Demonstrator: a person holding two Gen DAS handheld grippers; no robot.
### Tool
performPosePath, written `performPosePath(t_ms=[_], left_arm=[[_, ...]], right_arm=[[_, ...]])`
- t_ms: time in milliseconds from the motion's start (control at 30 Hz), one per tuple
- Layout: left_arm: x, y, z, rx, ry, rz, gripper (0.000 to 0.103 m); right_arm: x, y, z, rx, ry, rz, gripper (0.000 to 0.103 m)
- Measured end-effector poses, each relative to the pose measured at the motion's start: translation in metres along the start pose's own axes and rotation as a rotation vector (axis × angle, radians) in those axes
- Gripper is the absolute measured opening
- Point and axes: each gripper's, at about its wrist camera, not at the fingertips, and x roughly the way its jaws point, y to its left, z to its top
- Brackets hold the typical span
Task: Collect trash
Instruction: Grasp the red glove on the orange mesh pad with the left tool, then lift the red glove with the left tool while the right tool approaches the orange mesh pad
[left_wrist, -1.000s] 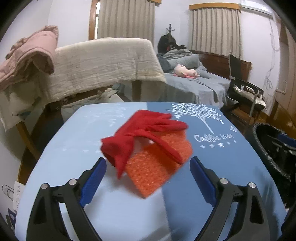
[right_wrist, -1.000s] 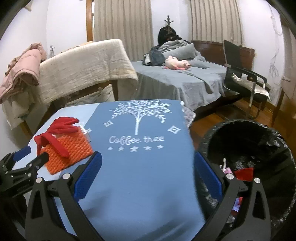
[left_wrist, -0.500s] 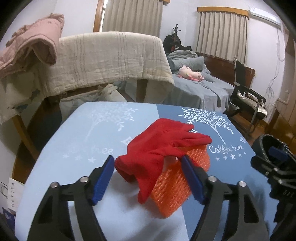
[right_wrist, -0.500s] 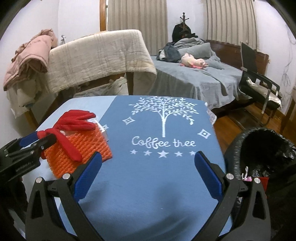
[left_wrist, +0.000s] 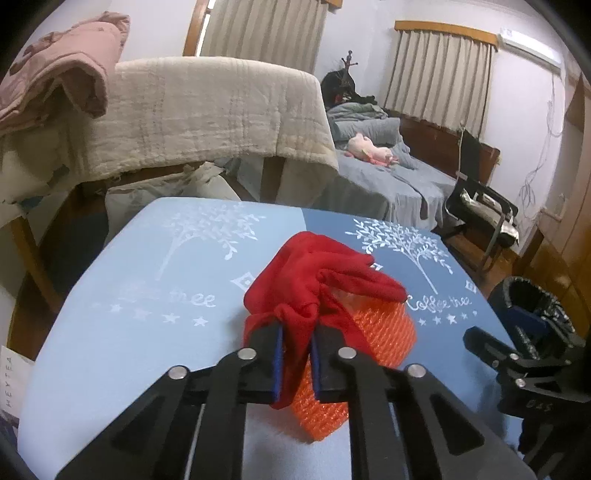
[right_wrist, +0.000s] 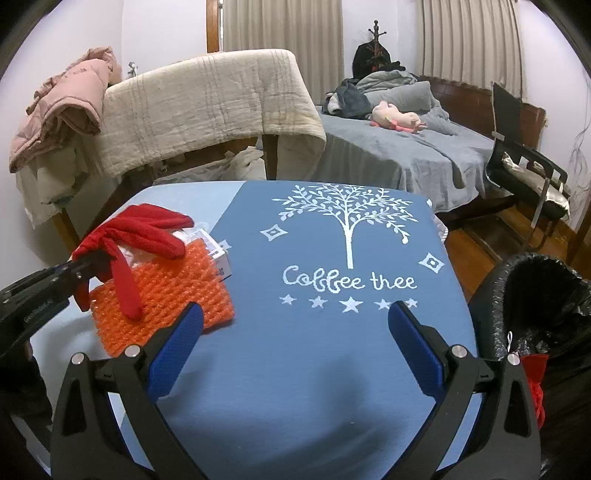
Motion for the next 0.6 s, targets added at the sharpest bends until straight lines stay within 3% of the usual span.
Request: performPosePath(t_ms=[200,600], left_arm=[[-0.022,0.002,0.0,-0.003,-0.026,0.013,0.011],[-0.048,0.031,-0.009,-0.013,-0.035,0.118,0.011]], right_arm=[[-0.004,0.003,0.001,0.001,-0.008,0.014,0.097],[-0.011,0.028,0.001,-0.018,-0.011,0.059,0.097]])
